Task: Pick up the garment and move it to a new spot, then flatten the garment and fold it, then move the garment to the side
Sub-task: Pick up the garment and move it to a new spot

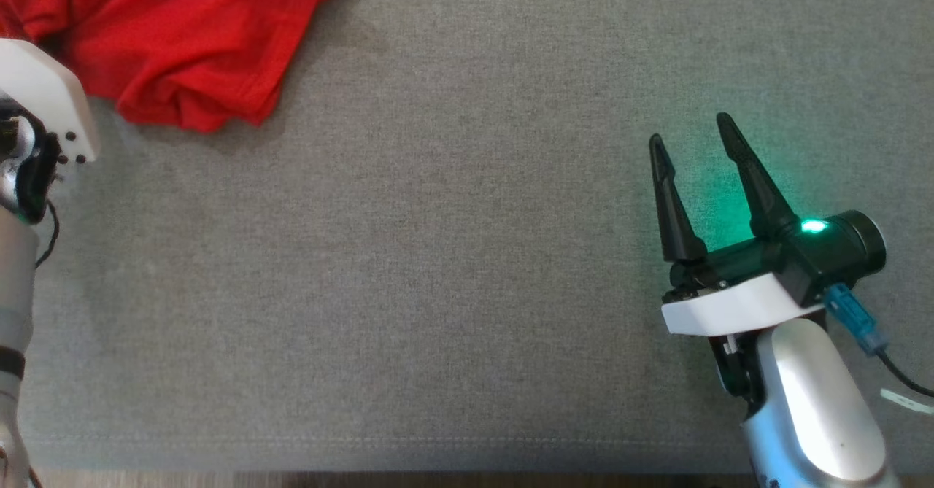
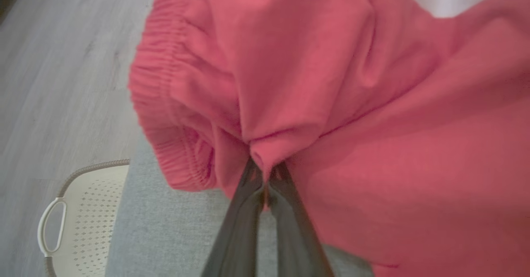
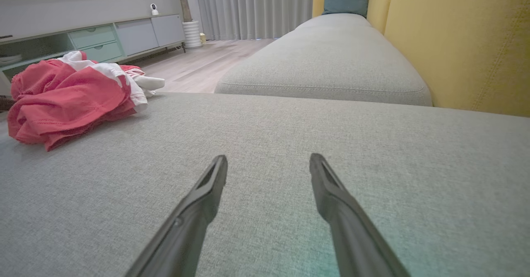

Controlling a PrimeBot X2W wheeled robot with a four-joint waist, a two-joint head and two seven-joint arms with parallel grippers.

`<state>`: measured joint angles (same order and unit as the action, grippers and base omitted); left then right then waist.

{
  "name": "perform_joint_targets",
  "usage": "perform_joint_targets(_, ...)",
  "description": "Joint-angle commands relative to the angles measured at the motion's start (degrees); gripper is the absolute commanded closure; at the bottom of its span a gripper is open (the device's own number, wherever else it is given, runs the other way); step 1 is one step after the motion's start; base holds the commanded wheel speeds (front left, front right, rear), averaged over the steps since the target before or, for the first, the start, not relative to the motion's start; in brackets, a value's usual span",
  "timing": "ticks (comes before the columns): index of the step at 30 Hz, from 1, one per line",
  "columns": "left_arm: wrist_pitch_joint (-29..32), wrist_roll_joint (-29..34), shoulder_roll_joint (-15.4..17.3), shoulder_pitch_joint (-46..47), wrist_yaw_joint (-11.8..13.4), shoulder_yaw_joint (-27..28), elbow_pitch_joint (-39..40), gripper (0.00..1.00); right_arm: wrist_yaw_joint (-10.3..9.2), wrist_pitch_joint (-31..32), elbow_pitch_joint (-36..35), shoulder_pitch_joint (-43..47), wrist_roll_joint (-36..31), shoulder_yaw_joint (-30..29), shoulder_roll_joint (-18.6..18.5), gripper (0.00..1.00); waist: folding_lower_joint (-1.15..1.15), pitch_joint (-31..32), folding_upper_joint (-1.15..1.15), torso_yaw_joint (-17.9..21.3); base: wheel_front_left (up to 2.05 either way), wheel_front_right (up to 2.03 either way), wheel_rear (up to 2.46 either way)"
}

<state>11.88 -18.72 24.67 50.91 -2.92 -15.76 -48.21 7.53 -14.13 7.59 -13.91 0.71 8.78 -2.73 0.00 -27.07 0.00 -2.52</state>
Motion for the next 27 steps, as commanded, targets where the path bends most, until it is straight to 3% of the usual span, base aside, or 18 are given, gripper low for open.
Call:
perform_joint_targets(1, -0.8, 0.3, 3.8, 3.0, 0.7, 2.3, 1.3, 1.00, -0.04, -0.4, -1.5, -0.9, 0.2, 1.1, -0.1, 0.00, 0.00, 0.5, 0.00, -0.2, 0.00, 0.00, 0.00)
perform_joint_targets(14, -9.5, 2.5, 3.3, 6.5, 0.8, 0.1, 6.7, 1.00, -0.04, -0.8, 0.2, 0.3, 1.7, -0.1, -0.1, 0.00, 0.00, 8.3, 0.00, -1.3, 0.00, 0.00, 0.00)
perform_joint_targets(27, -10.4, 2.3, -3.6, 5.2, -2.0, -6.6, 20.0, 1.00, -0.04, -0.9, 0.8, 3.0, 4.6, -2.3, -0.1, 0.00, 0.00, 17.7, 0.00, 3.1, 0.00, 0.00, 0.00)
